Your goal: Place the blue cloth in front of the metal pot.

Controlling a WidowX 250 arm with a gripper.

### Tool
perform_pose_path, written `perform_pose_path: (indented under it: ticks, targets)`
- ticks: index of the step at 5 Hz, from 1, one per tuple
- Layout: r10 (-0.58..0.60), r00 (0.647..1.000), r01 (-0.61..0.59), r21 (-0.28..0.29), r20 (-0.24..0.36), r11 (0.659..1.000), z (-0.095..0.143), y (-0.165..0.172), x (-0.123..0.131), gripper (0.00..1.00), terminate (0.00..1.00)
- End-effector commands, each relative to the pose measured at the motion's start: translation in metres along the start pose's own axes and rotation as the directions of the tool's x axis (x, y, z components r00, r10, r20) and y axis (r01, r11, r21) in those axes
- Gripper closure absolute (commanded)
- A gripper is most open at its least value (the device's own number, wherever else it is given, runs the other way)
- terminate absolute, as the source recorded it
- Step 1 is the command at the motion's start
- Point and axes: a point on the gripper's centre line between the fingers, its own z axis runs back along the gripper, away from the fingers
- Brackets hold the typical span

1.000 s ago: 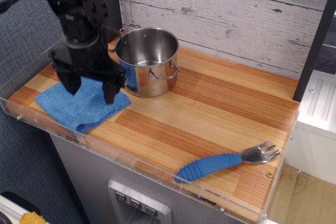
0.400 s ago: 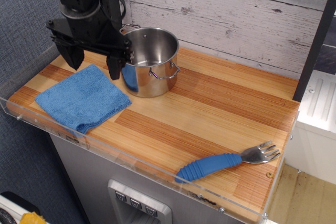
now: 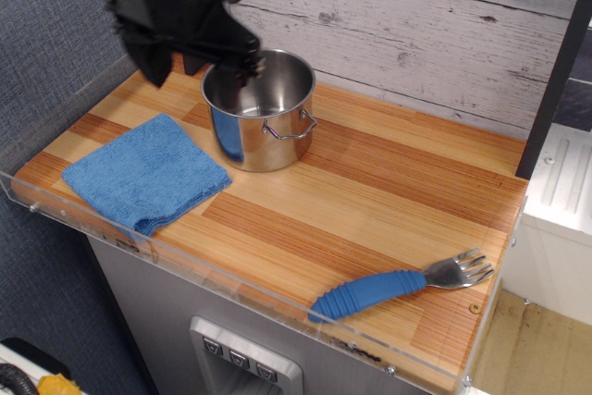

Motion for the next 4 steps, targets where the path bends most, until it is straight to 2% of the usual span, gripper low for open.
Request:
perform_pose_path:
  ticks: [1,2,4]
  targets:
    - [-0.061,0.99,0.061,0.001,0.128,0.998,0.0399,-0.0185,0.0195,0.0,0.0]
    - [-0.071,0.986,0.073,-0.012,0.154,0.997,0.0457,-0.0237,0.0209,0.0,0.0]
    - [-0.09,0.984,0.091,-0.003,0.152,0.996,0.0472,-0.0251,0.0205,0.0,0.0]
